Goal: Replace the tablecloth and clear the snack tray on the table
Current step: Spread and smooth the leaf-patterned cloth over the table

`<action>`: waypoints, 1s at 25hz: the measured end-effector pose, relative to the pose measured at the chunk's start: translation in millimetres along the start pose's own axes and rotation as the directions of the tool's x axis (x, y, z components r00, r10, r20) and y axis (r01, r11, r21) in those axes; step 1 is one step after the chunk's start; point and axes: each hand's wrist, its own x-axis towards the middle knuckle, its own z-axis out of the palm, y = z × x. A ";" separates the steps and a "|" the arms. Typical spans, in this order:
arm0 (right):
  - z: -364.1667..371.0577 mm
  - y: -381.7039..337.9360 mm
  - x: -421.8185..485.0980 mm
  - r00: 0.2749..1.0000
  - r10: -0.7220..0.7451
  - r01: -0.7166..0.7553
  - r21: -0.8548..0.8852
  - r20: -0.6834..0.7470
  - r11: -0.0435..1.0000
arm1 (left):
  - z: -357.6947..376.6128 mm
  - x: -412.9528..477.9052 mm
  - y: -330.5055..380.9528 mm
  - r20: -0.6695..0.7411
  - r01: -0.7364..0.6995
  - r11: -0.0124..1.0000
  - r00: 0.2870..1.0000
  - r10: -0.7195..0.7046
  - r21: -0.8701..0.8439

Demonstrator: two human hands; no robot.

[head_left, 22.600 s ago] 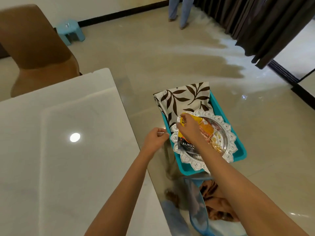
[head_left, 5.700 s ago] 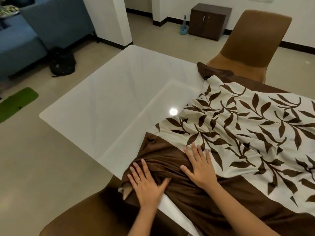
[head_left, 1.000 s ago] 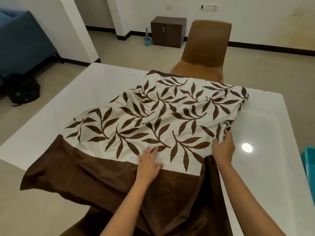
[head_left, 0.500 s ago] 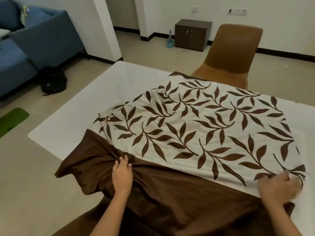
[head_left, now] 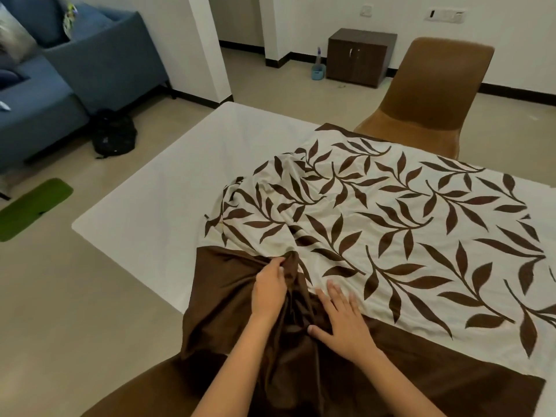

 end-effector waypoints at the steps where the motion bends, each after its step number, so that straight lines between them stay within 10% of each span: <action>1: -1.0 9.0 -0.8 1.000 -0.002 0.002 -0.023 -0.014 1.000 | -10.9 2.1 -15.2 -0.118 0.064 0.997 0.991 -0.058 0.050; 6: -13.1 24.4 1.5 0.982 0.075 -0.064 0.071 -0.175 0.995 | -65.8 -4.9 -88.7 -0.376 0.585 0.780 0.790 -0.484 0.223; 9: -11.2 -10.8 -2.4 0.922 0.013 0.032 0.110 -0.388 0.993 | -78.3 -11.2 -96.2 -0.358 0.512 0.818 0.839 -0.410 0.263; 16: 17.2 -56.2 -10.8 0.968 -0.209 0.207 -0.030 -0.140 0.978 | -106.0 9.3 -88.0 -0.302 0.374 0.917 0.898 -0.320 0.139; 25: -62.8 10.2 12.5 0.998 0.010 0.029 0.592 -0.062 0.806 | -134.4 22.4 -75.6 -0.431 0.251 0.946 0.891 -0.143 0.205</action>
